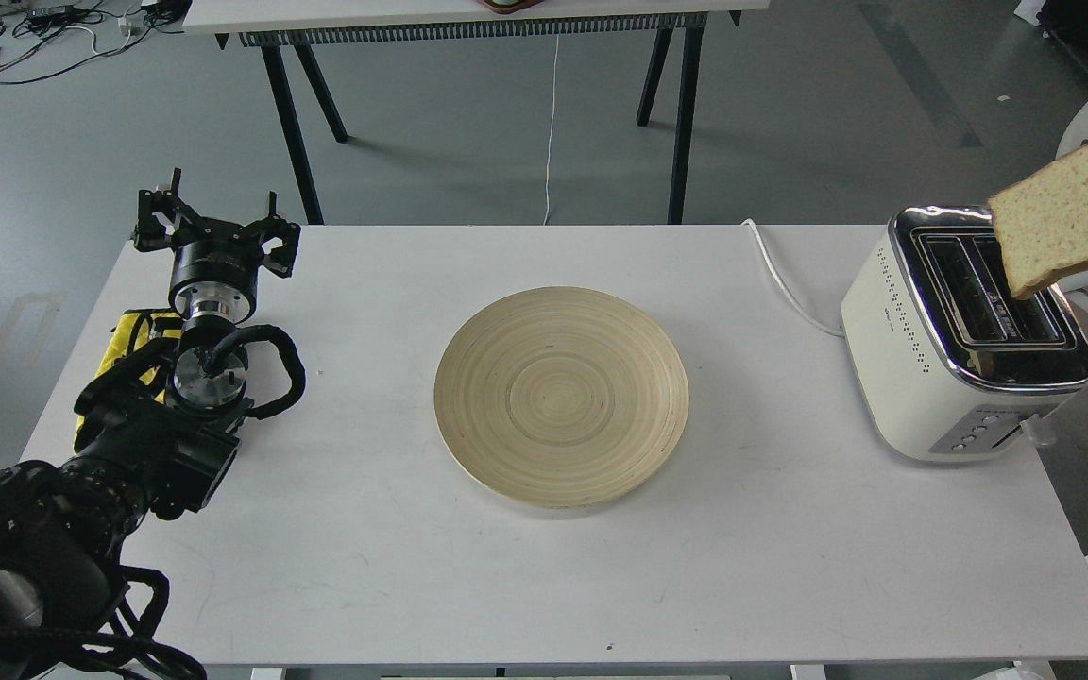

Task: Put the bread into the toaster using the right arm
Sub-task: 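Lower the bread slice into the toaster slot and release it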

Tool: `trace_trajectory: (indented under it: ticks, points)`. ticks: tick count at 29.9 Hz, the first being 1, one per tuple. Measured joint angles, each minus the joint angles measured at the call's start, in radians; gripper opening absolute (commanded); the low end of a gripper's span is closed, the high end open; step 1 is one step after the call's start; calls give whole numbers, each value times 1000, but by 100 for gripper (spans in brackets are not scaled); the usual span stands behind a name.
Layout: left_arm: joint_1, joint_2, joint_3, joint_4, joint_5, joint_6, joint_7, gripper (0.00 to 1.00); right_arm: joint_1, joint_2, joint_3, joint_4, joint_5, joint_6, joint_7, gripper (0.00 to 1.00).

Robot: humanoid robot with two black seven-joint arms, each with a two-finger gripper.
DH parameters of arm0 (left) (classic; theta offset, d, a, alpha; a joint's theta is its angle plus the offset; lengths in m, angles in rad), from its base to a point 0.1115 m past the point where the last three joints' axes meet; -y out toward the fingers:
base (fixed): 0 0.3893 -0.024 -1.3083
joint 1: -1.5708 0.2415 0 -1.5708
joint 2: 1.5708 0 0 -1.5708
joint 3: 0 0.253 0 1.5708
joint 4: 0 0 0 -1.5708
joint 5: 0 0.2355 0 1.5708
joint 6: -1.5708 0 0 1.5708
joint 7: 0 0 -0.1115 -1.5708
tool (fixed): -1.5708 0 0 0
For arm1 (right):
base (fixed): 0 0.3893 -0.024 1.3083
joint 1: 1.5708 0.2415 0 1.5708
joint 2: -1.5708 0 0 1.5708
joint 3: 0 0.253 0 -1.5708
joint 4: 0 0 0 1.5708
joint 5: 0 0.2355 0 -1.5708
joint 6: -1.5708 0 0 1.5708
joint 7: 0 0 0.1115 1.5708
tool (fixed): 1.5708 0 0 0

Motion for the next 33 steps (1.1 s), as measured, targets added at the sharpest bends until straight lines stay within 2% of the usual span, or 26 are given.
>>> trace_trajectory:
  ticks: [14, 28, 33]
  points:
    - [0, 0, 1, 1, 0, 0, 0, 100, -1, 62, -29, -7, -3, 0, 0, 3]
    - [0, 0, 1, 0, 0, 0, 0, 100, -25, 72, -30, -24, -3, 0, 0, 6]
    - [0, 0, 0, 0, 0, 0, 0, 100, -30, 85, -30, -29, -3, 0, 0, 24]
